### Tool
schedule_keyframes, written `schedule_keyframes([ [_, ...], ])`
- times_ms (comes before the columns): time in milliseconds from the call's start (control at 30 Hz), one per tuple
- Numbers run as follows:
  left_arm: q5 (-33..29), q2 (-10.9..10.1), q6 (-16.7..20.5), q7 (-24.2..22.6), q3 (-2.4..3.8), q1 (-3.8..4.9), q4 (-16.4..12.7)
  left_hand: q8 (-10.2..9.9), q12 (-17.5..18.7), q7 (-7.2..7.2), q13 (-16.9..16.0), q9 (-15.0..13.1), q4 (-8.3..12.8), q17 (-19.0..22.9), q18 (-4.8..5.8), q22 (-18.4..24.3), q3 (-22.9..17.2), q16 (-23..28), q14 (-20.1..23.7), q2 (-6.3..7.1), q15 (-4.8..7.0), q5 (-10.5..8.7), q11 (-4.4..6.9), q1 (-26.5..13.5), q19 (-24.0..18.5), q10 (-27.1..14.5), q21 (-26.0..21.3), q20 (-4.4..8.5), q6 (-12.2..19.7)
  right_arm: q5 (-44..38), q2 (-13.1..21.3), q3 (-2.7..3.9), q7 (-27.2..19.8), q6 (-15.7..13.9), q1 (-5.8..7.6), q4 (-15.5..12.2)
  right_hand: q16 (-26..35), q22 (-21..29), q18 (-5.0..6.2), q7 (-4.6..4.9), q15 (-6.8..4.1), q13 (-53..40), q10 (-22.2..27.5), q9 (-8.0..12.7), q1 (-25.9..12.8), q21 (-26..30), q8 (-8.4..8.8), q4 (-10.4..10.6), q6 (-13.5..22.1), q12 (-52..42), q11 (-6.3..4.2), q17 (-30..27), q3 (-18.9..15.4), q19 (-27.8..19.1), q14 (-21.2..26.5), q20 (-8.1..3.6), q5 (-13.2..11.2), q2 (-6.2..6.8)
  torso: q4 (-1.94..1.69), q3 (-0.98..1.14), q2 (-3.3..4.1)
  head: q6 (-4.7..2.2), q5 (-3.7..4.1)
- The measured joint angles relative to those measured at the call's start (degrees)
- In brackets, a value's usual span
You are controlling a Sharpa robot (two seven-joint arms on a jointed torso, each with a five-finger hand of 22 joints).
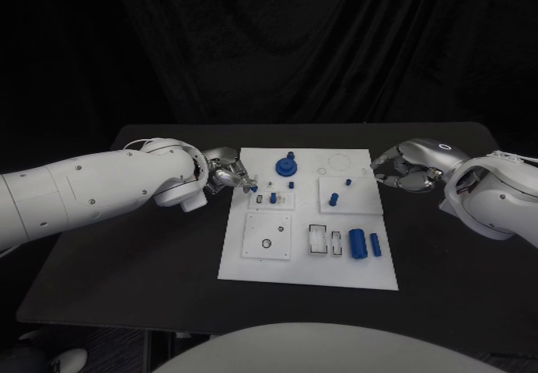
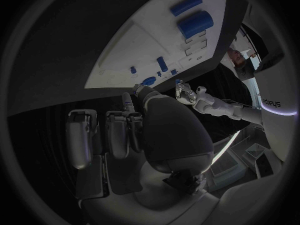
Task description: Assemble the parts on the task board
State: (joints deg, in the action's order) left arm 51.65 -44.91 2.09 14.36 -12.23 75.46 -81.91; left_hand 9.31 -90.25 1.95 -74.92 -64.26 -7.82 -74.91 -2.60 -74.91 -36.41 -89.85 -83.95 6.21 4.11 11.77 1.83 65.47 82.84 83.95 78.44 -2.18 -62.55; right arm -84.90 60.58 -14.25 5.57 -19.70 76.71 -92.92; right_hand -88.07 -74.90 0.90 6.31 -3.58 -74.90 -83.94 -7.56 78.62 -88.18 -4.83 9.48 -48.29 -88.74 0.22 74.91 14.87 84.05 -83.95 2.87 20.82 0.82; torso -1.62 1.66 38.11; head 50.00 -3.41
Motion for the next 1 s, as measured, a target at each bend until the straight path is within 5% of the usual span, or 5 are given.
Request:
schedule_keyframes([
  [367,-0.05,-0.06,2.28,-1.07,-0.01,-2.63,-0.39,0.0,0.0,0.01,0.0,-0.42,2.6,0.0,0.0,0.0,-2.59,0.0,0.0,-0.83,0.0,-0.79,0.0,-2.96,-0.01,0.0,-0.45,0.02,-0.02,0.03,0.07,0.0,0.0,-0.07,0.0,0.01,0.0,0.0,0.0,0.0,0.0,0.0,0.0,0.05,0.0,0.0,0.0,0.0,0.0,0.0,0.0,0.0,0.0,0.0,0.0,0.0,0.0,0.0,-0.06,0.0,-0.05,0.0,0.36],
  [700,0.1,0.65,4.08,-2.13,0.01,-3.89,0.28,0.0,0.0,0.1,0.0,-0.58,2.6,0.0,0.0,0.0,-2.59,0.0,0.0,-0.52,0.0,2.63,-0.01,-3.69,-0.21,0.0,-0.69,-0.19,0.55,0.08,0.13,0.0,-0.01,-0.11,0.0,0.04,0.0,0.0,0.0,0.0,0.0,0.0,0.0,0.06,0.0,0.0,0.0,0.0,0.0,0.0,0.0,0.0,0.0,0.0,0.0,0.0,0.0,0.0,-0.07,-0.01,-0.05,0.0,0.54],
  [1000,1.83,0.91,6.34,-3.02,0.01,-5.06,0.43,0.0,0.0,0.2,0.0,-0.58,2.6,0.0,0.01,0.0,-2.59,0.0,0.0,-0.37,-0.01,2.71,-0.01,-3.84,-0.43,0.0,-0.89,0.02,0.84,0.1,0.08,0.0,-0.01,-0.11,0.0,0.11,0.0,0.0,0.0,0.0,0.0,0.0,0.0,0.05,0.0,0.0,0.0,0.0,0.0,0.0,0.0,0.0,0.0,0.0,0.0,0.0,0.0,0.0,-0.07,-0.05,-0.03,0.0,0.68],
])
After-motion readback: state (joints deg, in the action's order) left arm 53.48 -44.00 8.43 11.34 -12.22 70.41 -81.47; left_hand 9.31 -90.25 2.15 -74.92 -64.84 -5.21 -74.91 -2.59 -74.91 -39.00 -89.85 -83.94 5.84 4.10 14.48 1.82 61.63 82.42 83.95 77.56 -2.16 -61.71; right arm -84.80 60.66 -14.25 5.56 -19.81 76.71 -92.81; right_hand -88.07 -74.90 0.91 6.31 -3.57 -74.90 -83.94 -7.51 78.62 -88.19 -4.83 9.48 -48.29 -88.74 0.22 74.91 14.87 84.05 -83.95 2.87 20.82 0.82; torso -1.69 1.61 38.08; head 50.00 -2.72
